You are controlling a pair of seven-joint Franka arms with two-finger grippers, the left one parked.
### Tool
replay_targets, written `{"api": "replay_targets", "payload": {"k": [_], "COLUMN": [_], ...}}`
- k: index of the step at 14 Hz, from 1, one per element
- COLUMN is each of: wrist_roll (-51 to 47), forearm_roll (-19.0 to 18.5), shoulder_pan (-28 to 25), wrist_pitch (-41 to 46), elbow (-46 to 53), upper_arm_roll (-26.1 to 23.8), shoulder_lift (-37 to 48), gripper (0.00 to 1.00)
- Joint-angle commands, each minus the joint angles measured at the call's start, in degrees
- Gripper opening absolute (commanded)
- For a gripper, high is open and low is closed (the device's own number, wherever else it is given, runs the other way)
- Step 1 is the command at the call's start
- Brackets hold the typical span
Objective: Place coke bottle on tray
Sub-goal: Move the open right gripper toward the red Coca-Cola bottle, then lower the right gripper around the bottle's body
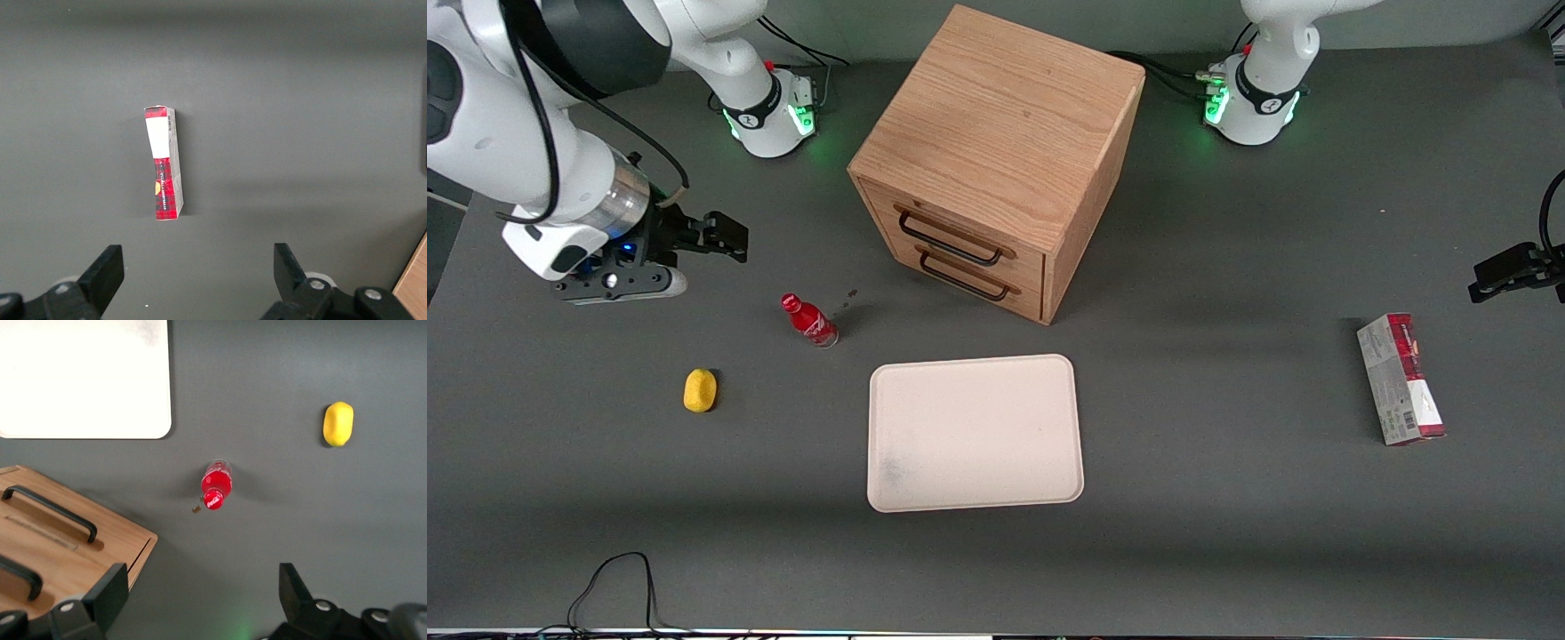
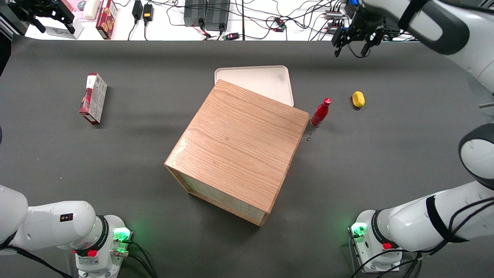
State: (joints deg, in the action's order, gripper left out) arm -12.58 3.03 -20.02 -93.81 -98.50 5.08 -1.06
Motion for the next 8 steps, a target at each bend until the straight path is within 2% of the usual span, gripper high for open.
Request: {"api": "replay_targets", "payload": {"k": [1, 8], "wrist_roll": [-0.07, -0.07], "forearm_roll": [0.58, 0.58], "shoulder_pan": [-0.19, -0.10], "wrist_pitch": [-8.22, -18.85], "elbow": [-12.50, -15.49], "upper_arm_roll": [0.45, 0.46], "shoulder_lift": [5.73, -1.66], "gripper": [1.00, 0.99]}}
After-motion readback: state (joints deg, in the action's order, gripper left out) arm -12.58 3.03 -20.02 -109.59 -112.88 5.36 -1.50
